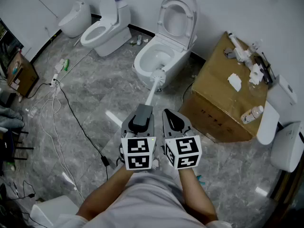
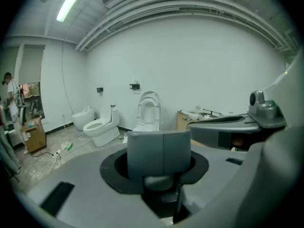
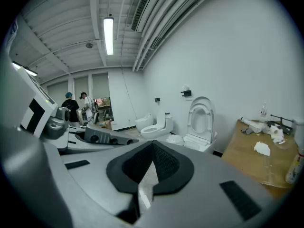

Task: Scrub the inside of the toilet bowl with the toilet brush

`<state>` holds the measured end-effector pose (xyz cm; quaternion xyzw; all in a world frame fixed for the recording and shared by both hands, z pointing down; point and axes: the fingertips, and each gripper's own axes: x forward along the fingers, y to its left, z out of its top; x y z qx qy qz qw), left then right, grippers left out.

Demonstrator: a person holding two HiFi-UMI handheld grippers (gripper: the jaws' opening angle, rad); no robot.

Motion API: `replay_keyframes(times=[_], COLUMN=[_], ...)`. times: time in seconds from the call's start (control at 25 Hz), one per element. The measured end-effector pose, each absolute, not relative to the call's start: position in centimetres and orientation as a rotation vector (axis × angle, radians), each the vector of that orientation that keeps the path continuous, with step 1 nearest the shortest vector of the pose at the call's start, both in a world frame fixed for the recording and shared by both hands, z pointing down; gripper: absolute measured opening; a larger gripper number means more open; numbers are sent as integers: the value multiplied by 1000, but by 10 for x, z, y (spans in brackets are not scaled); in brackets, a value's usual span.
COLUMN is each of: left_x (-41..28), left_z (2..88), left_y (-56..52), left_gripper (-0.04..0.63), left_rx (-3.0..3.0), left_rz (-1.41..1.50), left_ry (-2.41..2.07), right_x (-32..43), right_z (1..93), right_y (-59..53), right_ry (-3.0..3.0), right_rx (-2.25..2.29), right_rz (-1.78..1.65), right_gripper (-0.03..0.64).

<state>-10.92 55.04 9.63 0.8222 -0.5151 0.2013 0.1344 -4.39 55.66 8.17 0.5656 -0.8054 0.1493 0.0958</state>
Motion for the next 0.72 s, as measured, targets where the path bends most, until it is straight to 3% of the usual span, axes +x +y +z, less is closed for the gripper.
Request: replay_keyframes(times=[0.72], left_x=[-118], left_z=[118], left_y=[484], left_gripper=[156], left_rx=[2362], left_rz=[599], left_ry=[-1427], right_x=[-53], right_z=[108], right_y=[497], right_ry=[-2316], right_rx=[1684], right_rz=[496], right_gripper=[2])
